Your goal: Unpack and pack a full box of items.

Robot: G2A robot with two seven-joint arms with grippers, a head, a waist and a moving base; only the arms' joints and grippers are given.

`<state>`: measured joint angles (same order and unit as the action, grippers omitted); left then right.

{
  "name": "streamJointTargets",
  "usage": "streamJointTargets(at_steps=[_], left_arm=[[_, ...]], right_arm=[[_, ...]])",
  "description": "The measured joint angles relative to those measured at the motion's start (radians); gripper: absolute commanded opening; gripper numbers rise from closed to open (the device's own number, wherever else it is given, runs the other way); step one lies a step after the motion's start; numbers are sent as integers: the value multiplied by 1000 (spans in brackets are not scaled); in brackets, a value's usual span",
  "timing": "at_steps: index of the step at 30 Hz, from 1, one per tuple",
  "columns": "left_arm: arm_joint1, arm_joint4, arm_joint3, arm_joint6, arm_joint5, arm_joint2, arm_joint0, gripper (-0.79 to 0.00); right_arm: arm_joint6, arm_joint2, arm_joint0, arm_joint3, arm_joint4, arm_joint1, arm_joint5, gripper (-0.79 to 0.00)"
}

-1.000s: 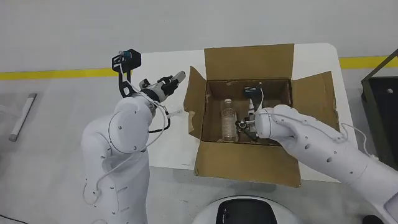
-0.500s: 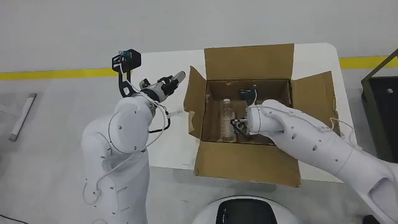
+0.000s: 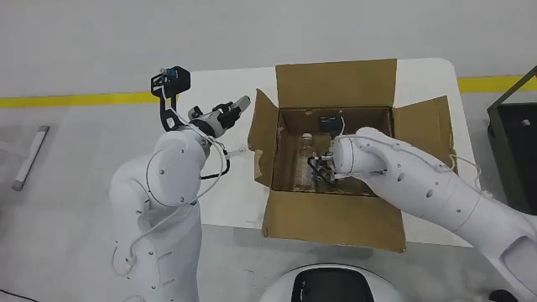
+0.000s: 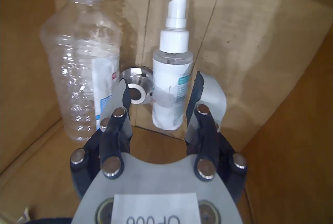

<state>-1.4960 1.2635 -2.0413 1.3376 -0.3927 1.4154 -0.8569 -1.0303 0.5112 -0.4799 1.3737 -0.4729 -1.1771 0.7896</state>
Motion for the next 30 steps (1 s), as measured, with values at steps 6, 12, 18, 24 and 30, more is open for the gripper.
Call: streamJointTargets(at_steps=[6,12,18,24,30], left_arm=[[0,0,0,0,0,0,0,0],[0,0,0,0,0,0,0,0],[0,0,0,0,0,0,0,0],[0,0,0,0,0,0,0,0],[0,0,0,0,0,0,0,0]], right_arm=[[-33,128,-33,153,8,65,-33,-409],[-77,394,-153,389,-34,178,-77,-465],[-145,776,-331,586,-37,274,-146,-785],[-230,1114,-512,687,-139,332,-231,-785],[-316,1318,-673,725,-318,363,-317,-785]])
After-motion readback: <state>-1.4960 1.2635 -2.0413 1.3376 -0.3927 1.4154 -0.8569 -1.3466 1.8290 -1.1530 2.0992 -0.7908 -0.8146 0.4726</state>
